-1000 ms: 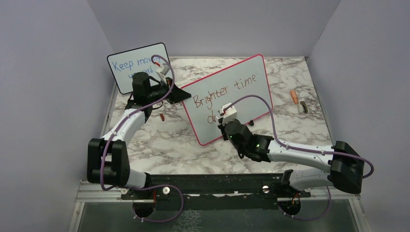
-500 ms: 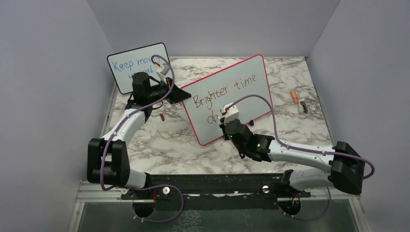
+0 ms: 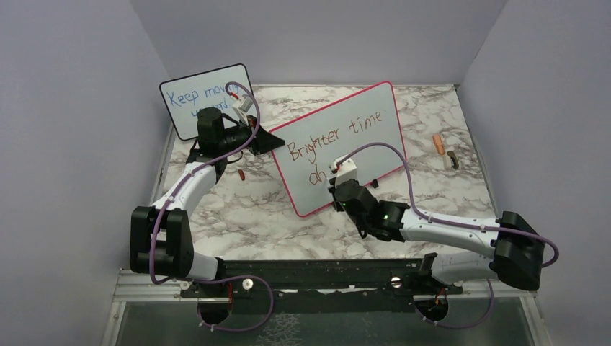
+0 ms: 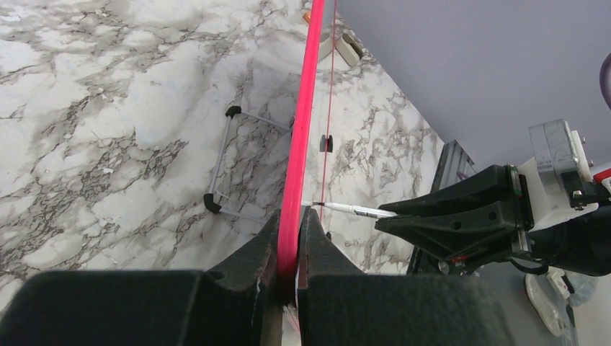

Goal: Write a sentence on the whiteboard

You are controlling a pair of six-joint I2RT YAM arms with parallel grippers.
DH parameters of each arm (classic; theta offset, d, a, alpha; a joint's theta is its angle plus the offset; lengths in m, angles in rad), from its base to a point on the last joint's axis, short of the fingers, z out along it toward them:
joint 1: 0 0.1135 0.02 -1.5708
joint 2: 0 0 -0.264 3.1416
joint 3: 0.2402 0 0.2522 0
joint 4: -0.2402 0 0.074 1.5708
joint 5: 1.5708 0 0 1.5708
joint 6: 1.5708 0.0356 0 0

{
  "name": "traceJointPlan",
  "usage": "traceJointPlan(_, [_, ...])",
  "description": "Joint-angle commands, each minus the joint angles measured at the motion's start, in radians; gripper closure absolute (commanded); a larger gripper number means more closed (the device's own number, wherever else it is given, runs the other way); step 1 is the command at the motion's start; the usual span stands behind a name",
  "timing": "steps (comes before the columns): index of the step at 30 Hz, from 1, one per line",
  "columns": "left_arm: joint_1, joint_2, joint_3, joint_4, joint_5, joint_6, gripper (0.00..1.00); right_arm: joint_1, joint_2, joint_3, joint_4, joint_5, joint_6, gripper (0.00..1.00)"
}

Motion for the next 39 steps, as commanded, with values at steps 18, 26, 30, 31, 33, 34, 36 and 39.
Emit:
traceJointPlan(18, [-0.004,0.026,-0.014,-0.082,-0.121,0.082,1.0,-0.008,-0.116,-0.031,0.027,0.02,-0.023,0.99])
traceJointPlan(26, [-0.003,0.026,-0.014,-0.082,-0.119,0.082,1.0,-0.023,-0.074,-0.029,0.065,-0.007,-0.035,0.99])
traceJointPlan(30, [-0.003,0.026,-0.016,-0.082,-0.119,0.082,1.0,-0.027,-0.054,-0.029,0.085,-0.026,-0.035,0.99])
traceJointPlan(31, [-0.002,0.028,-0.014,-0.084,-0.119,0.082,1.0,-0.029,-0.051,-0.029,0.089,-0.03,-0.035,0.99])
traceJointPlan(33, [-0.004,0.027,-0.014,-0.084,-0.119,0.084,1.0,-0.031,-0.043,-0.026,0.091,-0.036,-0.036,0.99])
traceJointPlan(34, [-0.003,0.028,-0.014,-0.084,-0.119,0.084,1.0,-0.032,-0.04,-0.027,0.091,-0.036,-0.036,0.99])
traceJointPlan(36, [-0.002,0.029,-0.014,-0.085,-0.119,0.084,1.0,-0.036,-0.034,-0.03,0.094,-0.038,-0.036,0.99])
traceJointPlan(39, [-0.003,0.03,-0.014,-0.086,-0.119,0.085,1.0,-0.042,-0.025,-0.033,0.096,-0.046,-0.036,0.99])
